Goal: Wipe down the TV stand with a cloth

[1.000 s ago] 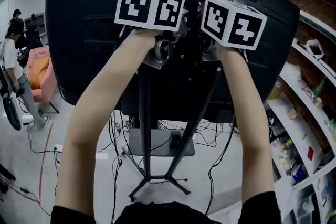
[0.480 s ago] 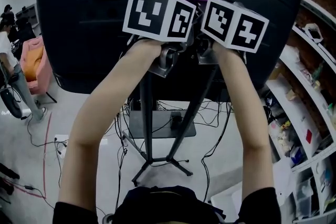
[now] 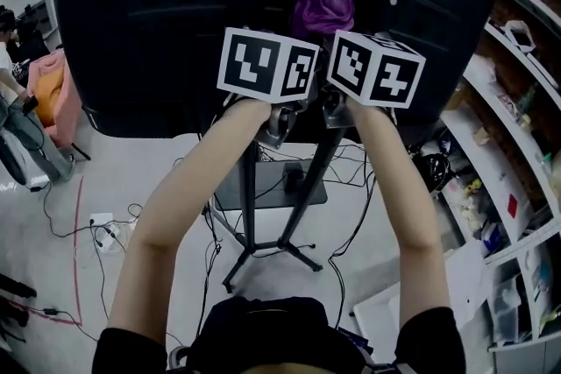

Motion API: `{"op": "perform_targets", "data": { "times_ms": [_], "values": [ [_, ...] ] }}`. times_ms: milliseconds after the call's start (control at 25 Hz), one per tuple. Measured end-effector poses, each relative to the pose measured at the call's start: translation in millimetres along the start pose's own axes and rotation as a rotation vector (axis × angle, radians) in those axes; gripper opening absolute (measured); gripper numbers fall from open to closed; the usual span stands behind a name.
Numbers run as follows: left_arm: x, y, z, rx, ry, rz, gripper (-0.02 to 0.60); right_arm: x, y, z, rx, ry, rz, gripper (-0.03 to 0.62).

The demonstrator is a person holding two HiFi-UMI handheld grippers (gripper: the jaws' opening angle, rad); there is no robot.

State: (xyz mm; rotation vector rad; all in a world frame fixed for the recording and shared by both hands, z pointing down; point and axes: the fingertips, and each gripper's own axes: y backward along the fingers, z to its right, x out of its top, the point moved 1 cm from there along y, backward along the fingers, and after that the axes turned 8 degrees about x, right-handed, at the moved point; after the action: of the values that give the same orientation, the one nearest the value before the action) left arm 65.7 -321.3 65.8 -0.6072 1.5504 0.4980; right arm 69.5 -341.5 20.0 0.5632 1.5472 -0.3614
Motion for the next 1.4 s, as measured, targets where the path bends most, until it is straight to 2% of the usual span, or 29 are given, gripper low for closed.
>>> {"op": "perform_targets", "data": {
  "times_ms": [280,480,680,800,880,1040,1240,1400],
  "values": [
    [-63.5,-0.9,-4.2,0.000,0.029,-0.056,0.006,-62.4,4.5,-7.6,0.006,-0.012,-0.070,0.064],
    [-100.6,-6.0,-3.5,-0.019,0.055,-0.061,0.006,-101.0,7.6,-6.9,-0.004,-0.017,-0.099,0.064],
    [-137.8,-6.4,-4.4,-0.015,0.047,-0.093,0.007,-140.6,13.8,-8.9,-0.007,-0.055,-0.151,0.064],
    [-154.6,-6.3,-3.6,-0.029,0.061,-0.117,0.006,-158.5,16.8,-9.7,-0.015,-0.084,-0.177,0.064],
    [-158.2,-2.5,0.7,-0.047,0.043,-0.119,0.007,-162.0,21.1,-11.8,-0.016,-0.085,-0.183,0.064],
    [-135.9,20.2,12.7,-0.111,-0.002,-0.065,0.006,-132.7,33.7,-23.7,-0.017,-0.013,-0.122,0.064],
    [-73.9,57.4,14.4,-0.202,0.082,-0.008,0.006,-59.4,36.8,-53.4,0.044,0.083,-0.003,0.064],
    [-18.7,88.9,-1.6,-0.181,0.021,0.075,0.006,6.1,30.2,-82.9,0.106,0.150,0.104,0.064]
  ]
}}
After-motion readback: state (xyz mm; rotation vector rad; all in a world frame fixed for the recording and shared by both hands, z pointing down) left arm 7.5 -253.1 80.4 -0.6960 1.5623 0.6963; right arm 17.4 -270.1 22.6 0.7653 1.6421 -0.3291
